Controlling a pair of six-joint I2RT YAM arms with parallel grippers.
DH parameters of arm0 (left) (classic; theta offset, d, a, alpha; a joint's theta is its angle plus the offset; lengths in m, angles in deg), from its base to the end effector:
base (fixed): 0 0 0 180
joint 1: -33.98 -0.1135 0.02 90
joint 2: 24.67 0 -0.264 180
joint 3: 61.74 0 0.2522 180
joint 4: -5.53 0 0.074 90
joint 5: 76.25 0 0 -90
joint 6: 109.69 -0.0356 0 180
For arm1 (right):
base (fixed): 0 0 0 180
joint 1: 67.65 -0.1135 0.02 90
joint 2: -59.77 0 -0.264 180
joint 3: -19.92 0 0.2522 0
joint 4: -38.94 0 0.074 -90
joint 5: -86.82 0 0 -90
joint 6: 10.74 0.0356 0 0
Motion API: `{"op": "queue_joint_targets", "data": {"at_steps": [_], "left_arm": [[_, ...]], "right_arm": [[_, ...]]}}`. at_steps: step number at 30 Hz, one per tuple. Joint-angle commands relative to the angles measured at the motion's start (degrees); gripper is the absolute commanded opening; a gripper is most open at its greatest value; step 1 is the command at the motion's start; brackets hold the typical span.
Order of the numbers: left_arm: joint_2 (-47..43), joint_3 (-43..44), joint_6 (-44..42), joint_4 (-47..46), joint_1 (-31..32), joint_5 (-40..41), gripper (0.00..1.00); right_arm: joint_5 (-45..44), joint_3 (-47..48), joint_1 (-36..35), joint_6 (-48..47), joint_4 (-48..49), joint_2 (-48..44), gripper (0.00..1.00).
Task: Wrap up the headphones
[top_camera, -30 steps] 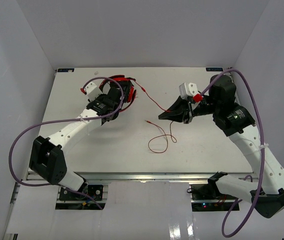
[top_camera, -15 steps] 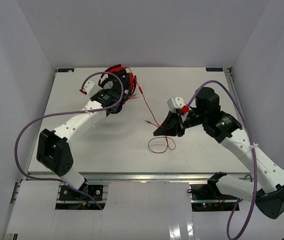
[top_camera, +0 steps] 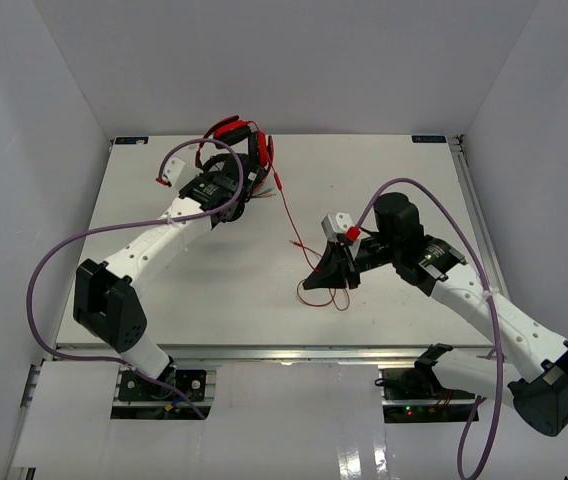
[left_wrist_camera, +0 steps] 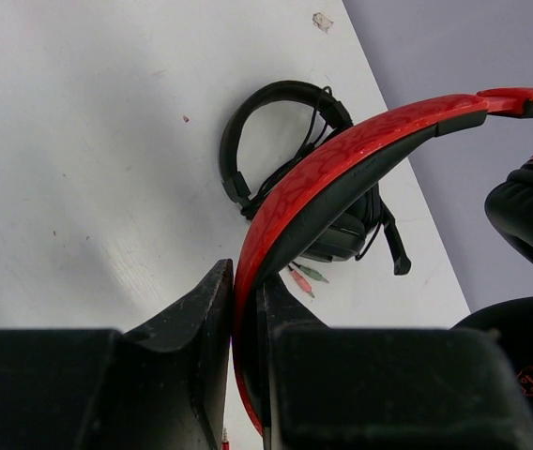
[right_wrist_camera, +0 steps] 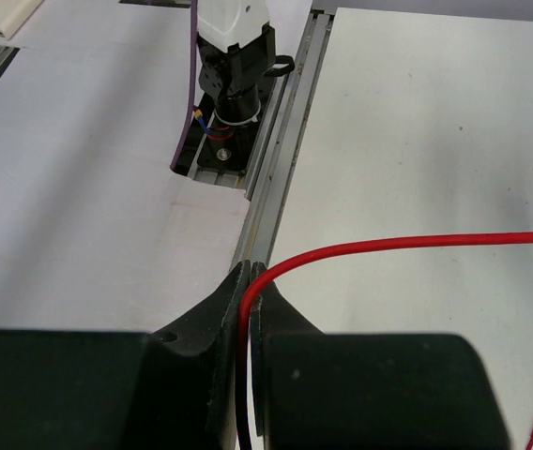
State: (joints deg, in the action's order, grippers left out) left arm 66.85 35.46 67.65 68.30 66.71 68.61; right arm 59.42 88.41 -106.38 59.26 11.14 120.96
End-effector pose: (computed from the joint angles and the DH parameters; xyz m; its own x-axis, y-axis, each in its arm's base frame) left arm 0.2928 -0.1536 0.3230 0.0297 -0.7026 -0.7110 -0.7084 0.4870 -0.5109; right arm 0.1578 0.1670 0.3452 0.0636 -0.1507 -0.9865 -0.9736 -0.2265 -0.0282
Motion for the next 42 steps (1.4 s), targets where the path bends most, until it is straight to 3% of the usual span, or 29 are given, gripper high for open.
{"op": "queue_joint_targets", "data": {"at_steps": [1, 21, 35, 42], "left_arm": [[-4.9, 1.6, 2.5, -4.2, -0.4, 0.7, 0.0], [-16.5, -3.3, 1.4, -8.9, -0.4, -5.1, 0.0], [-21.6, -6.9, 0.5, -13.7, -0.3, -13.5, 0.0], [-21.3, -7.0, -2.0, -14.4, -0.3, -11.1, 0.0]], "right_arm": [[-0.7, -0.4, -0.6, -1.0, 2.4, 0.0, 0.08], [-6.3, -5.6, -0.6, -6.2, 1.7, 1.6, 0.08], [-7.3, -5.4, -1.3, -6.3, 2.8, 5.3, 0.08], [-7.0, -4.1, -2.9, -7.1, 1.5, 7.0, 0.08]]}}
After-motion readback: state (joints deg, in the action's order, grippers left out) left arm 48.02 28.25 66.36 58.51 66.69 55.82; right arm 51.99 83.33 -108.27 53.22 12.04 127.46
